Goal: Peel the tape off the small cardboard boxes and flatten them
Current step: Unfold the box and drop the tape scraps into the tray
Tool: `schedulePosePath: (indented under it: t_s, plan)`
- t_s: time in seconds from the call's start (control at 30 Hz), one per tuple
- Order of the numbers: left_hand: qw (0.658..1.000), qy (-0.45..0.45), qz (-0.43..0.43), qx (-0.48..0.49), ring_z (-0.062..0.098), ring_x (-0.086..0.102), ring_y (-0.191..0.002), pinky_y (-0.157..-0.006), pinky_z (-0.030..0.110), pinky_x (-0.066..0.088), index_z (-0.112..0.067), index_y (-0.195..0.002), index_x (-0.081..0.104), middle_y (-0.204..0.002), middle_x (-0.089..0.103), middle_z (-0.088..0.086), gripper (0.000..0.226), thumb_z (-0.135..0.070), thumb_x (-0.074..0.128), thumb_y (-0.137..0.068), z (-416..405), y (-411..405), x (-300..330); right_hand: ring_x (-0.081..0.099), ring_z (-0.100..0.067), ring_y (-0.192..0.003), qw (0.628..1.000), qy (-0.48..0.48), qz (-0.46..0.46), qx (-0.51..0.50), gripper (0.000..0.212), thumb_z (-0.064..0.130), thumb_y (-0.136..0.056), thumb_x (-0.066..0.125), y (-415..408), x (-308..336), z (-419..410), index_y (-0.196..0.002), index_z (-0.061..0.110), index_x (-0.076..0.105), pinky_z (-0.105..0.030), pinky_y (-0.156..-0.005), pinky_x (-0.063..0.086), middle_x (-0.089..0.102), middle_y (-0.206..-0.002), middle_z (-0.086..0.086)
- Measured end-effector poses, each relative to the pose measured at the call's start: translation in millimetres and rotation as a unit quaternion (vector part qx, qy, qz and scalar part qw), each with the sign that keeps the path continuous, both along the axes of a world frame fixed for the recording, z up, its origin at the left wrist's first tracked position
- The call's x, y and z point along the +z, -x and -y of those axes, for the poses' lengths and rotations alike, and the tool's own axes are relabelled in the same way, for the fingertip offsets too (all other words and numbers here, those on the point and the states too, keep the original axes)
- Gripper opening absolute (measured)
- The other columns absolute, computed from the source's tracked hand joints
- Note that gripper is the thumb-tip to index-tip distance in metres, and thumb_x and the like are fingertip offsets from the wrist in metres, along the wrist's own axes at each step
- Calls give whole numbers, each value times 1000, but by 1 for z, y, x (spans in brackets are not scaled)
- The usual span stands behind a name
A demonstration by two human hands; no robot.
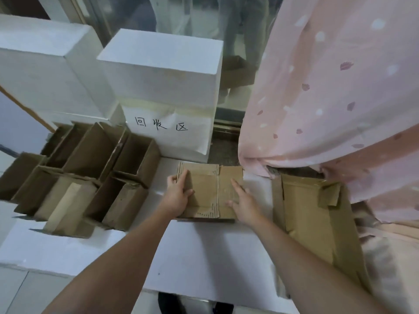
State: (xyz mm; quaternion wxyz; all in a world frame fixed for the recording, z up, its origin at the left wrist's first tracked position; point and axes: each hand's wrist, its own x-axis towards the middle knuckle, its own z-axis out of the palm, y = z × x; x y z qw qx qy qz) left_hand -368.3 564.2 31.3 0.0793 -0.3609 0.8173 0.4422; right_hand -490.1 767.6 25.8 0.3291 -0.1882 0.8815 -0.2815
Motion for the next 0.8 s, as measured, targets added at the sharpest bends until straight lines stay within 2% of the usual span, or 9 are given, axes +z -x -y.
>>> schedulePosePath:
  t_s: [0.13, 0.23, 0.3, 0.4, 0.53, 0.7, 0.8]
  plan:
    - [997, 26, 75, -12, 33, 47, -133, -111, 50, 43, -40, -162, 20, -157, 23, 4, 67, -35, 55, -105, 11, 9, -50, 52, -30, -128, 999, -37, -6, 20, 71, 27, -101, 61, 10, -53, 11, -159, 42, 22, -34, -106, 41, 33, -148, -10]
    - [984, 117, 119, -66, 32, 40, -134, -110, 47, 43, -46, -161, 17, -154, 31, 6, 69, -51, 54, -103, 15, -2, -78, 48, -28, -131, 998, -51, -1, 28, 70, 29, -103, 57, -4, -82, 5, -160, 41, 17, -28, -107, 37, 27, -147, -9]
    - [983, 120, 125, -65, 34, 37, -137, -111, 48, 40, -51, -160, 15, -153, 31, 8, 70, -56, 53, -101, 16, -6, -88, 47, -30, -128, 998, -52, -14, 19, 72, 35, -103, 56, -8, -92, 2, -159, 45, 13, -35, -111, 38, 28, -140, -9]
    - [989, 93, 108, -47, 37, 46, -131, -109, 47, 42, -48, -160, 21, -152, 31, 12, 67, -48, 56, -103, 16, -2, -93, 47, -31, -123, 998, -64, -3, 5, 73, 41, -102, 56, -8, -95, 6, -157, 51, 10, -41, -110, 41, 30, -133, -7]
    - [994, 61, 89, -36, 35, 47, -128, -112, 49, 40, -48, -160, 24, -146, 30, 11, 66, -36, 57, -105, 26, 11, -96, 46, -36, -121, 995, -93, -15, -16, 73, 49, -100, 54, -12, -96, 15, -156, 54, 6, -44, -107, 43, 34, -134, -10]
    - [993, 28, 106, -44, 29, 45, -122, -110, 53, 43, -57, -157, 12, -140, 28, 3, 65, -42, 50, -107, 43, 24, -102, 49, -34, -114, 995, -93, -26, -20, 70, 55, -102, 47, -7, -104, 23, -155, 55, 2, -41, -97, 44, 34, -129, -11]
    - [987, 53, 134, -72, 31, 46, -121, -108, 54, 45, -55, -159, 3, -142, 27, 6, 67, -46, 45, -108, 43, 26, -99, 48, -34, -117, 995, -93, -12, -27, 72, 54, -101, 49, -7, -103, 25, -156, 55, 2, -42, -100, 43, 34, -128, -12]
